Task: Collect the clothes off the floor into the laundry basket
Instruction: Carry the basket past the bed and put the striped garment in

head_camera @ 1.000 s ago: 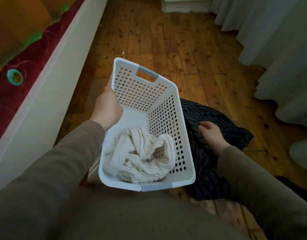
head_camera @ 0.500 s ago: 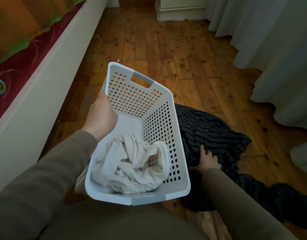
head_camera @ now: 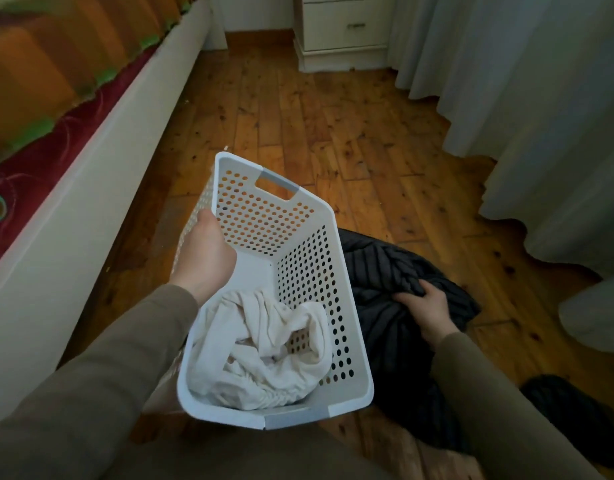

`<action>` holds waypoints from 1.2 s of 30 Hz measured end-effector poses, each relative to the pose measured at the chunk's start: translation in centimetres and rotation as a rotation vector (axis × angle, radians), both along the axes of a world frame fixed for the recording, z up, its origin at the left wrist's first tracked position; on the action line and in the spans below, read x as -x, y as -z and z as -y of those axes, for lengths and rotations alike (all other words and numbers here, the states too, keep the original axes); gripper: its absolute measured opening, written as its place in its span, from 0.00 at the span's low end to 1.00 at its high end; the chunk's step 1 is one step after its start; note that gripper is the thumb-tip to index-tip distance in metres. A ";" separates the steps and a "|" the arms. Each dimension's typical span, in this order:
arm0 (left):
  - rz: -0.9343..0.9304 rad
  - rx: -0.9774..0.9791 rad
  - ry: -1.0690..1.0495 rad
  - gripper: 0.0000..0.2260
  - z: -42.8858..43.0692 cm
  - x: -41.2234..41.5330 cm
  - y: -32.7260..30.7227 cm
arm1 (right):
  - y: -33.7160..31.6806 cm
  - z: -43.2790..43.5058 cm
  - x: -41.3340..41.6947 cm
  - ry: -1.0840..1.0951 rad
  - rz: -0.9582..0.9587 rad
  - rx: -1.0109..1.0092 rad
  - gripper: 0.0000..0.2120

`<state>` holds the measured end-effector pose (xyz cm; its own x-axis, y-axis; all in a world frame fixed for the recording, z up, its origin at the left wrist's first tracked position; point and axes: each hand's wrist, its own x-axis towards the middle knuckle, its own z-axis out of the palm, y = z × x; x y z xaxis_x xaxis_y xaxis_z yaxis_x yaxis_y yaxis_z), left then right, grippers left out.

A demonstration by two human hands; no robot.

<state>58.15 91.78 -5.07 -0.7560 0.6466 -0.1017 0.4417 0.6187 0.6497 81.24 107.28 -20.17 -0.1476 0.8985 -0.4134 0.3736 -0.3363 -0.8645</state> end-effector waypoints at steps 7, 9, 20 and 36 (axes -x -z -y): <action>-0.003 -0.009 0.002 0.18 -0.6 -0.6 -0.5 | -11.7 -1.1 1.0 0.016 -0.443 0.056 0.12; 0.002 -0.009 0.005 0.18 -0.6 -0.6 -0.6 | -13.8 -0.1 2.5 -0.064 -0.494 0.020 0.12; -0.071 0.030 0.004 0.18 -0.9 -0.4 -0.2 | -6.9 9.9 13.5 -0.467 -0.275 -0.196 0.19; -0.034 0.002 0.022 0.17 -0.7 -0.4 -0.4 | -7.9 9.3 10.5 -0.737 -0.182 0.258 0.16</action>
